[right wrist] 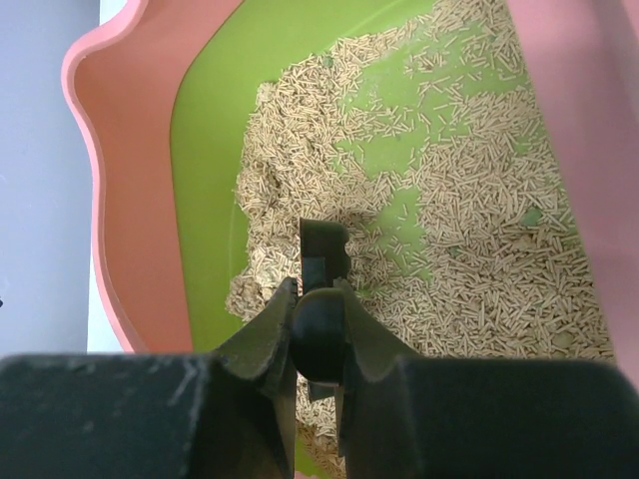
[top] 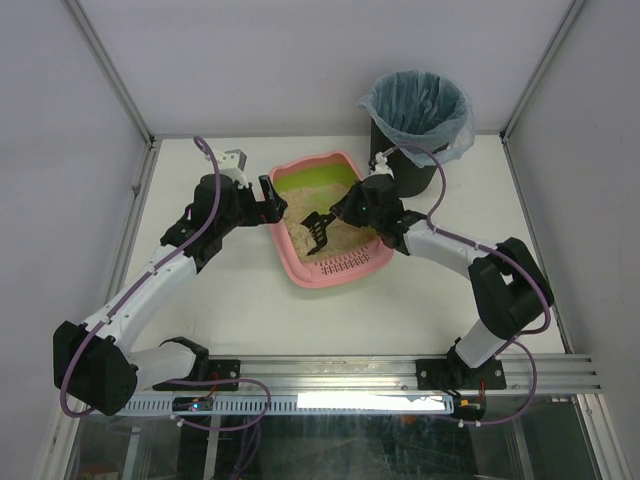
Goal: Clean the litter box
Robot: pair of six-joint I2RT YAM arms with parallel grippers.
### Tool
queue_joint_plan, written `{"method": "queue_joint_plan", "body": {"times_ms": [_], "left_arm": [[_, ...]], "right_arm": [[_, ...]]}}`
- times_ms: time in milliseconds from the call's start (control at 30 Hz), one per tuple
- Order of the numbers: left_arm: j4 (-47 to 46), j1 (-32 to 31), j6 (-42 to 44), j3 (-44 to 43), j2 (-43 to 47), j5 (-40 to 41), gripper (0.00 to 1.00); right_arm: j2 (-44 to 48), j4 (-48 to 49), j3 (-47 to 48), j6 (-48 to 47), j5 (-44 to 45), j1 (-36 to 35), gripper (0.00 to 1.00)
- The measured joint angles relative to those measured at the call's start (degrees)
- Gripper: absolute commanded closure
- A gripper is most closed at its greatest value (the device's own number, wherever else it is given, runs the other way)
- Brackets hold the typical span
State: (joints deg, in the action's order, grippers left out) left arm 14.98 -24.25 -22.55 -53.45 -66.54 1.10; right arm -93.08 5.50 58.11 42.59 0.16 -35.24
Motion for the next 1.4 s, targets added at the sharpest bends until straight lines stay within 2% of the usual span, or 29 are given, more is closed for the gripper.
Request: {"method": "queue_joint_plan", "body": {"times_ms": [267,833,1400], "left_arm": [[0.0,0.0,0.0,0.0,-0.3,0.0,0.04],[0.3,0.0,0.1,0.0,-0.1,0.3,0.04],[0.4,0.0,0.1,-0.7,0.6,2.0,0.03]], "right_arm": [[0.6,5.0,-4.1,4.8,0.7,0.0,1.00],[2.7,9.1,-9.8,12.0,0.9,0.9,1.00],[12.8,10.9,-17.2,15.1,0.8,3.3,1.00]]}}
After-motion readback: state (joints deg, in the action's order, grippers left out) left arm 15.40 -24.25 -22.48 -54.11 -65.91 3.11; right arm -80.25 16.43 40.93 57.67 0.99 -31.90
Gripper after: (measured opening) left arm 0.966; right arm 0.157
